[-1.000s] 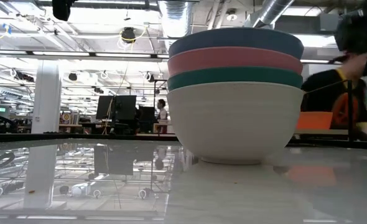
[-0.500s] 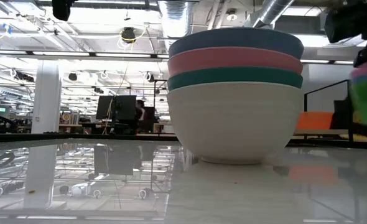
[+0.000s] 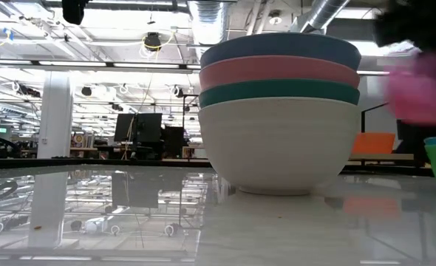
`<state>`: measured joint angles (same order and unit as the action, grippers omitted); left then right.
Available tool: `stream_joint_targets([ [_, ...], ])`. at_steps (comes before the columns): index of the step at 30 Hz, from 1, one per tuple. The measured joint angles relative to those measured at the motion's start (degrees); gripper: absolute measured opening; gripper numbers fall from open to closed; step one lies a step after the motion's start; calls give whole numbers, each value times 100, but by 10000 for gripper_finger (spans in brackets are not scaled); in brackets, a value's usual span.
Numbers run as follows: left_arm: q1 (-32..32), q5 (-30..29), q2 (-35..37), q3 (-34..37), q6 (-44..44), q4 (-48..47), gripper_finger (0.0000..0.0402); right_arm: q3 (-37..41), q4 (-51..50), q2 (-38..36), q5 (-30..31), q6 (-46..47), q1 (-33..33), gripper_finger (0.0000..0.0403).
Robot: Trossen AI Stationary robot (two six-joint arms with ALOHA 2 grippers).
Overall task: Place and stack bowls onto a shelf
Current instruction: Stack the pink transparent bowl on top of the orange transparent bowl on the shelf
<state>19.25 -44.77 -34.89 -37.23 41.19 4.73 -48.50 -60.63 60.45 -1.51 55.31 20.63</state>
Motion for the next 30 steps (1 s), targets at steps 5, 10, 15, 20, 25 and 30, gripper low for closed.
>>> stream_joint_targets([
  [5, 2, 0, 0, 0, 0, -17, 245, -734, -652, -61, 260, 397, -810, 16],
  [10, 2, 2, 0, 0, 0, -23, 245, -1528, -1801, -68, 910, 719, -1803, 16],
  [15, 0, 1, 0, 0, 2, -122, 245, -2496, -2369, -81, 1523, -278, -2872, 16],
  [20, 0, 2, 2, 0, 0, -144, 245, -3150, -2730, -90, 1829, -1194, -4270, 16],
  [25, 0, 2, 2, 0, 0, -153, 245, -3170, -2490, 59, 1825, -2835, -5897, 16],
  [30, 2, 2, 2, 0, 0, -151, 245, -3170, -1881, 595, 1422, -4964, -6904, 16],
])
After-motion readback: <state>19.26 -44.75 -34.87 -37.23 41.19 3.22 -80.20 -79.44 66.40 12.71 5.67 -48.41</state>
